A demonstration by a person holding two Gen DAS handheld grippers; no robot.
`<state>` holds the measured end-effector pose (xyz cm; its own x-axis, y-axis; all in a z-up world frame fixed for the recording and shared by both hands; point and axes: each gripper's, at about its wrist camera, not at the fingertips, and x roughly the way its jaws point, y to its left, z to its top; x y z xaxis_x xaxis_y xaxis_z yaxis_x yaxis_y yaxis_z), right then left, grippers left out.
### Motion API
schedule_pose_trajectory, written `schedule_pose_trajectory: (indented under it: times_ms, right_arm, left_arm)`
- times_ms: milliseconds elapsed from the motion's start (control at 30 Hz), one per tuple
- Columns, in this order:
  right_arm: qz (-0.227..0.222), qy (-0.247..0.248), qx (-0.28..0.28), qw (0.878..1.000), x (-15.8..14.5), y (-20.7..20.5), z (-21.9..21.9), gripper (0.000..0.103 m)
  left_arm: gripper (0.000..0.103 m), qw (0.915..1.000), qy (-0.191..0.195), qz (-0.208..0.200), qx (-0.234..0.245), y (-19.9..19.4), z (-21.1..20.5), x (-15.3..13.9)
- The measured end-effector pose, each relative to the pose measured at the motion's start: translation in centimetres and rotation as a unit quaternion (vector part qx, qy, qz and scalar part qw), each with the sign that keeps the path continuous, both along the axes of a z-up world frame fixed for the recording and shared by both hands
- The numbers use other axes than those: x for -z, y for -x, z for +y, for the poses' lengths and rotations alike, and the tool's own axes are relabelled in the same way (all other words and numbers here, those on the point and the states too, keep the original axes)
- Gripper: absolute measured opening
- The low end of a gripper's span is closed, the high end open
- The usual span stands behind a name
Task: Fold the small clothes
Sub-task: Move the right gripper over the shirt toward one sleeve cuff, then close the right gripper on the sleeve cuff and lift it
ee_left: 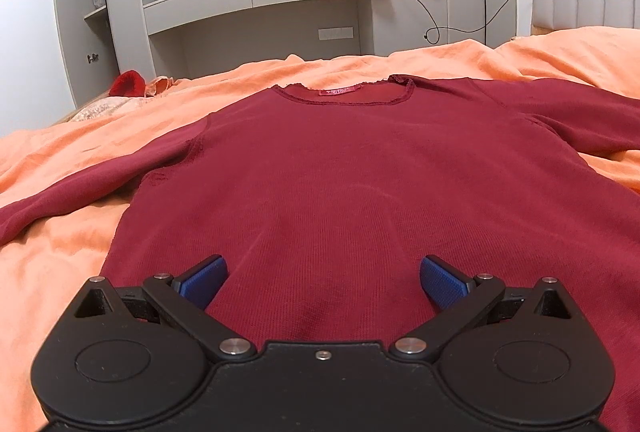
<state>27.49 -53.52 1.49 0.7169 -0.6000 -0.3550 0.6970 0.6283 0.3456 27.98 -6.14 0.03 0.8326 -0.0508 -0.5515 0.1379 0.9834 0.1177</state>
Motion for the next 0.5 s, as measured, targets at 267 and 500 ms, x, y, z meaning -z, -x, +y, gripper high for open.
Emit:
schedule_pose_trajectory:
  times_ms: [267,500]
  right_arm:
    - [-0.042,-0.026,0.072,0.996,0.8,-0.1,-2.6,0.046]
    - [-0.076,-0.009,0.033,0.997,-0.5,0.4,-1.5,0.01]
  left_arm:
    - [0.103,1.0,-0.002,-0.002,0.0,0.1,-0.1,0.1]
    - [0.103,0.9997,0.017,-0.015,-0.003,0.6,0.7,-1.3]
